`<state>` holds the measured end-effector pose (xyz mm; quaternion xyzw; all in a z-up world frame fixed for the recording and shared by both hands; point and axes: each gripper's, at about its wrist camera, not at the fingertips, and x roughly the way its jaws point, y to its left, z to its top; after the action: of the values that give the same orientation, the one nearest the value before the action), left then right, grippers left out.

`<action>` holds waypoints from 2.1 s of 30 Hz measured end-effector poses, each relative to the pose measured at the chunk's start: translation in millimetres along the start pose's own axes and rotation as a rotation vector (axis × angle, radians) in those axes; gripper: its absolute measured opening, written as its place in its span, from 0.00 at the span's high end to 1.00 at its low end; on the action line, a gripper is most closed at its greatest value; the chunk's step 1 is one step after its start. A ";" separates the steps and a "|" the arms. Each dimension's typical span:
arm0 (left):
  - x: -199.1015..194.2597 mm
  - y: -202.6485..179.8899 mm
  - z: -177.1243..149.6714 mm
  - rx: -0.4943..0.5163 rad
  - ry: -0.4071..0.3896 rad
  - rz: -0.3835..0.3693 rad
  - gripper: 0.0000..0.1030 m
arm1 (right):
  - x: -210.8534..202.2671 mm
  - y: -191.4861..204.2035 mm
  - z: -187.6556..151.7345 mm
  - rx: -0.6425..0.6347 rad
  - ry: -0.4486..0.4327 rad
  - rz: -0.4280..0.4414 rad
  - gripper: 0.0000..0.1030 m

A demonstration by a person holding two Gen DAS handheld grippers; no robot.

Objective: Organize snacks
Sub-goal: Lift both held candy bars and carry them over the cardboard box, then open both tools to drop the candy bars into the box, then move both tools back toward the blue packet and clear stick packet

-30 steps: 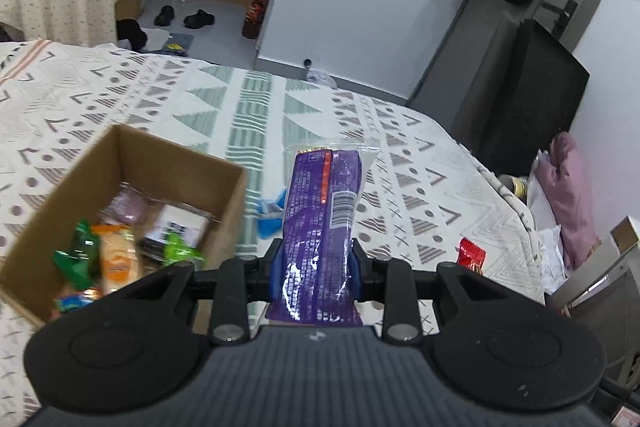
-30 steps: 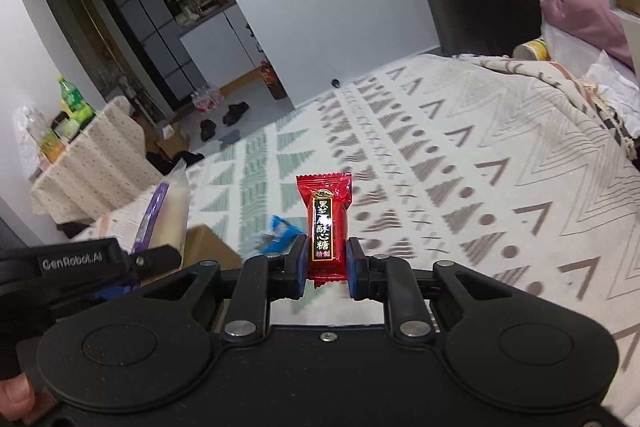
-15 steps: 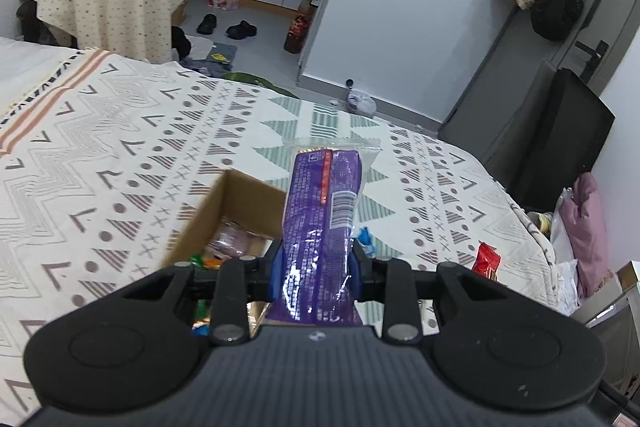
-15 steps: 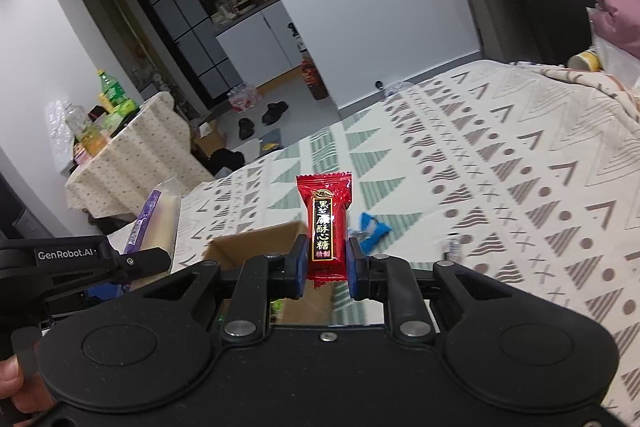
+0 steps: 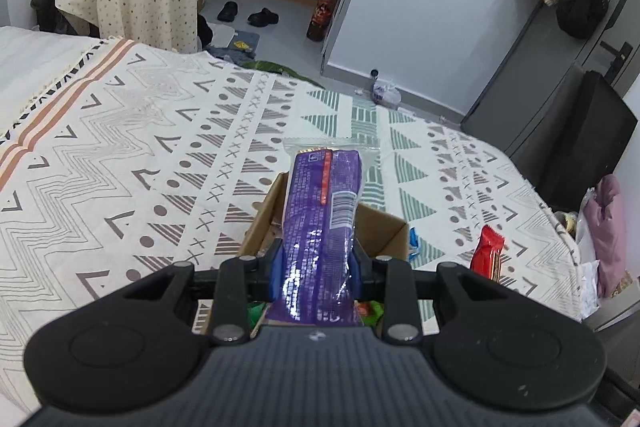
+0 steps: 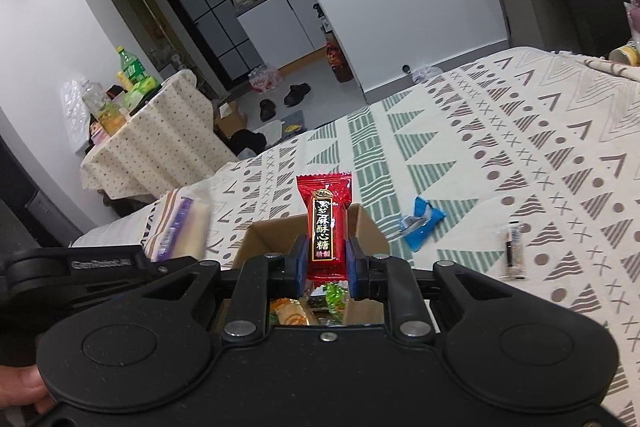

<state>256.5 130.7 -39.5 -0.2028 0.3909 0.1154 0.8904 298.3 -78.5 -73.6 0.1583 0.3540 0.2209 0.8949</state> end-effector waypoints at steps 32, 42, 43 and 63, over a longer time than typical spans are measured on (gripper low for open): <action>15.1 17.2 2.8 -0.061 0.055 0.082 0.20 | 14.6 -6.6 0.7 0.050 0.071 0.017 0.49; -8.6 -3.7 -10.2 -0.045 0.023 0.082 0.00 | -24.0 -28.5 4.0 0.011 0.038 -0.016 0.16; -10.6 -6.3 -11.7 -0.043 0.019 0.083 0.00 | -28.0 -31.6 4.6 0.008 0.032 -0.019 0.13; -37.8 -70.4 -43.8 0.051 0.001 0.054 0.00 | -78.9 -79.5 4.8 -0.004 0.027 -0.076 0.00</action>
<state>228.5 46.4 -19.1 -0.1696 0.3993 0.1291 0.8917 272.7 -186.9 -60.8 0.1401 0.3713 0.1896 0.8981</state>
